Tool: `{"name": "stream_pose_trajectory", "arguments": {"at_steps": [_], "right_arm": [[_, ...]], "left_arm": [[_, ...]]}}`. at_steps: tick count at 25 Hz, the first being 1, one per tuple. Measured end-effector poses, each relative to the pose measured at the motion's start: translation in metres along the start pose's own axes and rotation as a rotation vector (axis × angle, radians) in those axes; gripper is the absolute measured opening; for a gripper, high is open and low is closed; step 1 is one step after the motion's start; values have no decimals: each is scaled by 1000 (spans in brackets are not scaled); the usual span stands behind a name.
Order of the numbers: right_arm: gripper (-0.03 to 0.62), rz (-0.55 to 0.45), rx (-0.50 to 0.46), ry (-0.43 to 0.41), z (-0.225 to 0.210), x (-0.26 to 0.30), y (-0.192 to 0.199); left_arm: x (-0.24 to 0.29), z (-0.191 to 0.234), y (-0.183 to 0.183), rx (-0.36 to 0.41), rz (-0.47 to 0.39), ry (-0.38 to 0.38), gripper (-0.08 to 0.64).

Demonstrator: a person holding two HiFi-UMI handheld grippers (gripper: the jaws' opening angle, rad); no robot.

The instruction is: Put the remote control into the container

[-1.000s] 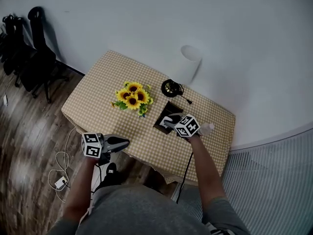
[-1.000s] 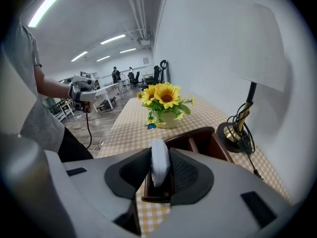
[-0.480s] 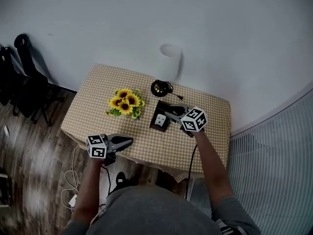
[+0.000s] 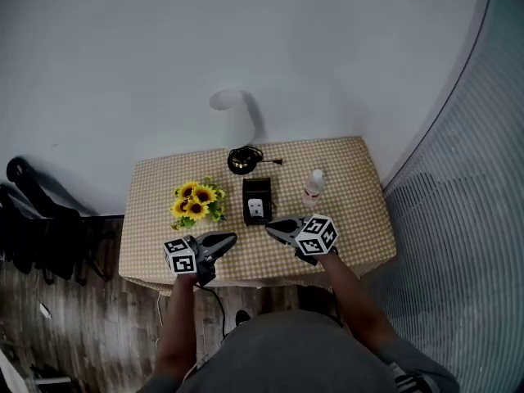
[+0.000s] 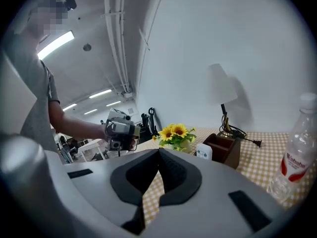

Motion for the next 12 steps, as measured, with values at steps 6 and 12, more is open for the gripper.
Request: {"name": "stream_pose_trajectory", "arguments": {"at_steps": [6, 12], "right_arm": [[18, -19, 6, 16, 2, -9, -1], [18, -5, 1, 19, -1, -11, -1]], "left_arm": [[12, 2, 0, -3, 44, 42, -2], [15, 1, -11, -8, -4, 59, -2]]}}
Point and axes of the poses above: the fingertips, and each gripper's own axes: x forward along the fingers, z to its left, y out of its underside, the point moved 7 cm from there along -x, backward along the fingers, and after that the axes turned 7 degrees about y, right-handed, at the moved point
